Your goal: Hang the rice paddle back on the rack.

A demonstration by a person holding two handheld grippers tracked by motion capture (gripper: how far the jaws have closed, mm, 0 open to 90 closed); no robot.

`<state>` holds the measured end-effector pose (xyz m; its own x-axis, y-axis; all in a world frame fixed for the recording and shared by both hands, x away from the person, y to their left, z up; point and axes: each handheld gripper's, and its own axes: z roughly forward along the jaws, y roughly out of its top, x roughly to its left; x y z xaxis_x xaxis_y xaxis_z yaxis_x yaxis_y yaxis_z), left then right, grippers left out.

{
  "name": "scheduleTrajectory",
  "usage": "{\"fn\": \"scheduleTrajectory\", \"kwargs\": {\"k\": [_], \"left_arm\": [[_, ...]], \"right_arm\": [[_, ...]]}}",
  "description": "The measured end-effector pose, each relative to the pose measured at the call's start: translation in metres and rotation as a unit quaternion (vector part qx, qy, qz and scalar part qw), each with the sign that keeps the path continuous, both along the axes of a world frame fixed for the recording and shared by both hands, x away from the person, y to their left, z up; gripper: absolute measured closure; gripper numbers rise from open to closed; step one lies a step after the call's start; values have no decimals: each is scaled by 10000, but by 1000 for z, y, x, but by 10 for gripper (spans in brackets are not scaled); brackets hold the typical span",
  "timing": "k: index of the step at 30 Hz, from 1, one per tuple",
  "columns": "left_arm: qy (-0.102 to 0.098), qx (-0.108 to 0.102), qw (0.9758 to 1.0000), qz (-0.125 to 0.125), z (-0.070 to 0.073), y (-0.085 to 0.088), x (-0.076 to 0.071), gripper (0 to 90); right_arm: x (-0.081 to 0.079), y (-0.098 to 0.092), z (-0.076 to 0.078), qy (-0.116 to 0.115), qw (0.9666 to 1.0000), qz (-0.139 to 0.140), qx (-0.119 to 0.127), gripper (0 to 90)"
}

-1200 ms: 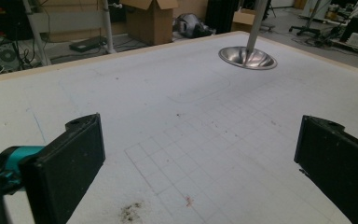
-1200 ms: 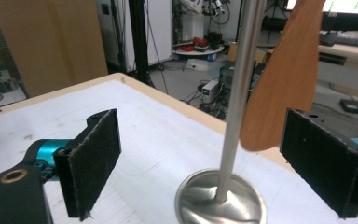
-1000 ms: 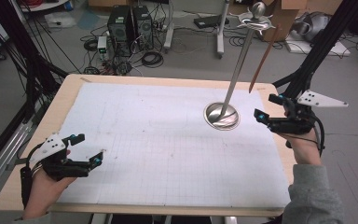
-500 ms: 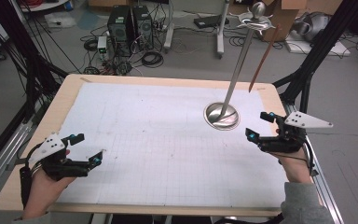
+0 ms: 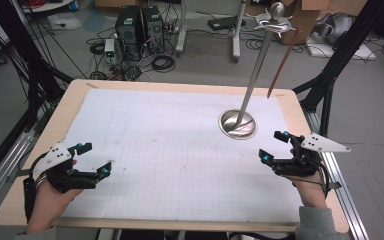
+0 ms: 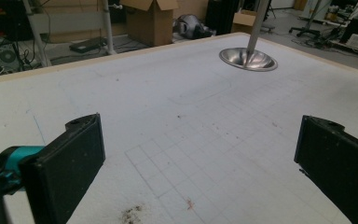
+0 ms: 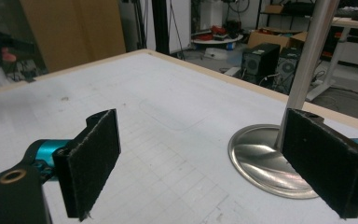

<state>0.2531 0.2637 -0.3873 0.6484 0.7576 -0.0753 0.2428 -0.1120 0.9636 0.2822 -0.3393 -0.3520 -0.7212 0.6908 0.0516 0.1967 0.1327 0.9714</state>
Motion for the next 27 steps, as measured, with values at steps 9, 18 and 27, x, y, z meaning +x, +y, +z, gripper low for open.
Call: {"fn": "scheduleTrajectory", "kwargs": {"k": [9,18,27], "left_arm": [[-4,-23,10000,53,0,6,-1,21],[48,-29,9999,141,-4,12,-1,21],[65,-20,9999,127,-10,15,1,21]], "right_arm": [[-4,-8,-19,71,9998,-185,71,110],[-15,-17,-34,141,9994,-287,-93,110],[-20,-34,-42,254,9994,-152,173,110]]}}
